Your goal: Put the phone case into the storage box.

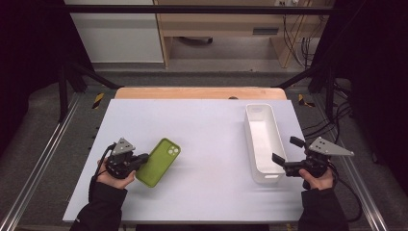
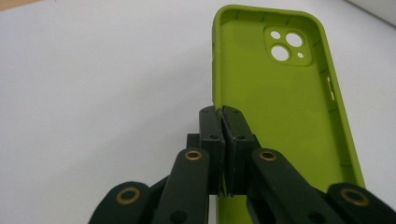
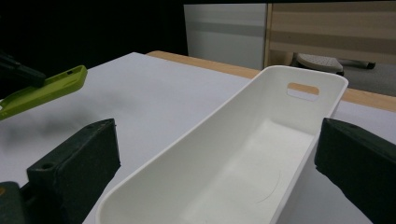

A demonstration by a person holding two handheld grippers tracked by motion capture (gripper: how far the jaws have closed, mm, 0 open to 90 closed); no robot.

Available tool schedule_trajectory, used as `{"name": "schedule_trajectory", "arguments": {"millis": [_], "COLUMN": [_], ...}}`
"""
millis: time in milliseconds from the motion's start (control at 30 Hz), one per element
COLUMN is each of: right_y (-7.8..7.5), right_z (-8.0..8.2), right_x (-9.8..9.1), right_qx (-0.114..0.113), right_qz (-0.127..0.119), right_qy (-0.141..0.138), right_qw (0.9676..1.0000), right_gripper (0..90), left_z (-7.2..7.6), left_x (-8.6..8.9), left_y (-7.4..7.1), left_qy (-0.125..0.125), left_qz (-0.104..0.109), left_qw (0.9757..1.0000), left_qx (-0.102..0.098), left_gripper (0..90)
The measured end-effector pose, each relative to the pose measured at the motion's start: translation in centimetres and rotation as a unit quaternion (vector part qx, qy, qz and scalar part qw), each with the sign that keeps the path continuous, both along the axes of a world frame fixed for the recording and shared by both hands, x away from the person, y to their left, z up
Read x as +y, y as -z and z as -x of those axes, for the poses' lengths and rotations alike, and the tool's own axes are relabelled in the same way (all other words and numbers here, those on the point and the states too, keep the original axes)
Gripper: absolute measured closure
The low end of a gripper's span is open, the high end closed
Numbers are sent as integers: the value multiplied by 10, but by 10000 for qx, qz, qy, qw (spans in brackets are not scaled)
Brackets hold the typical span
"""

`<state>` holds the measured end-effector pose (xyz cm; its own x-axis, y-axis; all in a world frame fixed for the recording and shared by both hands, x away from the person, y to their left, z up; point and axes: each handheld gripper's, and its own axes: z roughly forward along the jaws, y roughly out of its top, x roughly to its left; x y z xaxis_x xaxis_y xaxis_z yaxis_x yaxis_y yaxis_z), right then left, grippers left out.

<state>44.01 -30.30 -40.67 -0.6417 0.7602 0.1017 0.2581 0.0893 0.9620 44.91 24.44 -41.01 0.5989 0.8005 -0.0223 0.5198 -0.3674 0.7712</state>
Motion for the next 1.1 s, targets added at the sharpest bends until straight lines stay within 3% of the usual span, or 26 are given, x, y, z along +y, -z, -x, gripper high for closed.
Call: {"name": "schedule_trajectory", "arguments": {"millis": [600,1100], "right_y": [-1,-7], "right_z": [0,1], "right_x": [3,10], "right_qx": [-14,-40], "right_qz": [33,58], "right_qy": [-37,-146], "right_qw": [10000,9999], "right_gripper": [6,6], "left_z": [4,-4], "left_x": [-24,-55], "left_y": [-23,-33], "left_qy": [355,656], "left_qz": [3,-114], "left_qw": [9988,9964], "left_qx": [-338,-533], "left_gripper": [876,876]}}
